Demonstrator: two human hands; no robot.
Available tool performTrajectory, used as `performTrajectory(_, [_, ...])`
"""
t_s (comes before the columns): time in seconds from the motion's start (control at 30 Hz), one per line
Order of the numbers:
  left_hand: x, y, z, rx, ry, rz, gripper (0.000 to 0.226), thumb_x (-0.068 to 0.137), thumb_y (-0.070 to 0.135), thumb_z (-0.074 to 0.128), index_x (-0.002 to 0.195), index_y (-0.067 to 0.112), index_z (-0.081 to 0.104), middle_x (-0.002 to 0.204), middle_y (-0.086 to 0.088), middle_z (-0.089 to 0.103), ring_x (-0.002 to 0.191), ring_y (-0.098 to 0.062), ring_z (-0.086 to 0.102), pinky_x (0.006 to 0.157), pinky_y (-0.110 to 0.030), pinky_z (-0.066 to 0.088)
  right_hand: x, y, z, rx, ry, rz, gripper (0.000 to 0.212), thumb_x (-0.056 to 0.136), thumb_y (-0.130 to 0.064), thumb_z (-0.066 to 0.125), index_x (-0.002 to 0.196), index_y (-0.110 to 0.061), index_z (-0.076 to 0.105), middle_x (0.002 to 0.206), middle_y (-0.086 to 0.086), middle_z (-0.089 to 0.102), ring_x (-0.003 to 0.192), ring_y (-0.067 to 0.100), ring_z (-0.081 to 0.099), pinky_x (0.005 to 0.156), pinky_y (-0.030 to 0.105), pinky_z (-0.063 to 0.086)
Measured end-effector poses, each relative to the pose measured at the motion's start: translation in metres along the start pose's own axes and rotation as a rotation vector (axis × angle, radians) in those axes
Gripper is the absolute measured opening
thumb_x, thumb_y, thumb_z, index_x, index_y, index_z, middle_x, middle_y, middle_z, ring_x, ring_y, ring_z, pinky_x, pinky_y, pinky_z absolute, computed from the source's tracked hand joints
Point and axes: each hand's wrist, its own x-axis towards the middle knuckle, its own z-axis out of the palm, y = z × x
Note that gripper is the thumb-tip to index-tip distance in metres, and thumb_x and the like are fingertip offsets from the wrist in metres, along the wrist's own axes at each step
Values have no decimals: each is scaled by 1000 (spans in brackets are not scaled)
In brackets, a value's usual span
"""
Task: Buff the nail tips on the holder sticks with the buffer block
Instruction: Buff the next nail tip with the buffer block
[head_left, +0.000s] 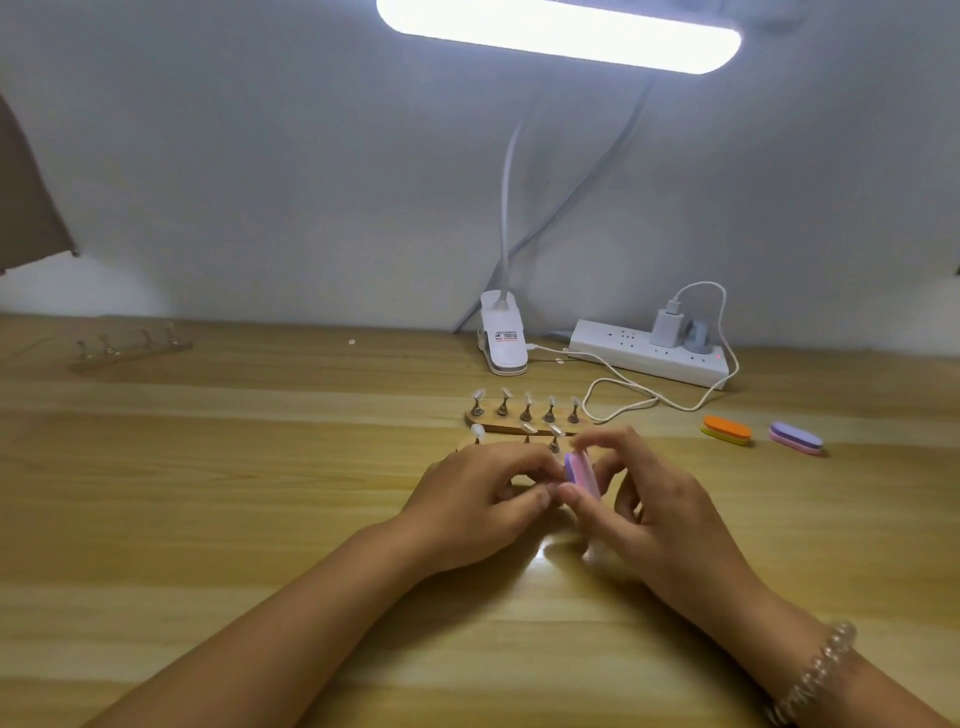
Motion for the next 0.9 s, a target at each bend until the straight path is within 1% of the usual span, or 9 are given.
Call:
performTrajectory(0.13, [0,-1,0,-26,16,-6,11,93,36,57,98,41,65,71,43,52,59,12,48,57,-23,28,1,-1,0,18,-41,11,37,80,-44,72,113,-35,58,86,-16,63,59,13,61,57,38,52])
performTrajectory(0.23, [1,-3,0,-79,33,-19,12,97,30,60,102,36,69,73,36,57,62,14,49,57,-20,30,0,1,-2,129,-66,28,38,83,-25,74,117,-33,60,91,-16,67,60,14,64,56,30,51])
performTrajectory(0.3, [1,-4,-1,-92,37,-25,12,97,29,60,101,35,70,74,35,57,64,15,49,59,-20,31,0,1,-3,178,-87,46,38,83,-21,74,118,-31,61,92,-15,69,59,15,64,55,26,49])
performTrajectory(0.43, [1,-3,0,-20,9,-31,12,95,30,61,98,40,67,73,41,54,59,8,46,58,-25,29,4,5,-2,118,-14,114,33,79,-29,77,109,-31,62,90,-16,68,63,10,63,58,21,47])
performTrajectory(0.5, [2,-3,0,-20,-5,-40,13,92,34,59,100,40,67,76,38,55,61,7,47,60,-26,31,2,2,-1,56,5,70,33,77,-40,74,106,-34,61,93,-18,65,69,7,64,58,21,49])
performTrajectory(0.6, [3,-2,-2,-31,-21,-60,25,85,39,51,103,39,68,82,31,59,69,4,50,65,-28,40,-2,-5,0,-40,-41,-37,34,74,-52,66,103,-36,57,94,-20,60,75,6,62,57,30,54])
performTrajectory(0.7, [3,-3,-3,-53,-22,-70,16,92,39,60,104,39,70,91,25,65,77,2,54,73,-30,46,2,1,-1,-43,47,81,29,73,-48,69,94,-34,55,89,-20,61,71,6,61,63,40,54])
performTrajectory(0.83, [2,-2,-2,-47,-36,-87,27,85,40,53,107,36,70,96,22,67,85,-2,59,75,-29,46,-4,-7,1,-145,-16,-28,33,74,-56,65,92,-33,51,88,-21,57,66,6,59,55,35,51])
performTrajectory(0.9, [3,-2,-3,-45,-33,-94,25,88,39,56,108,36,71,95,22,66,83,-3,58,74,-29,45,-2,-7,1,-146,-19,-1,34,73,-59,64,91,-33,51,86,-20,58,66,6,58,56,34,51])
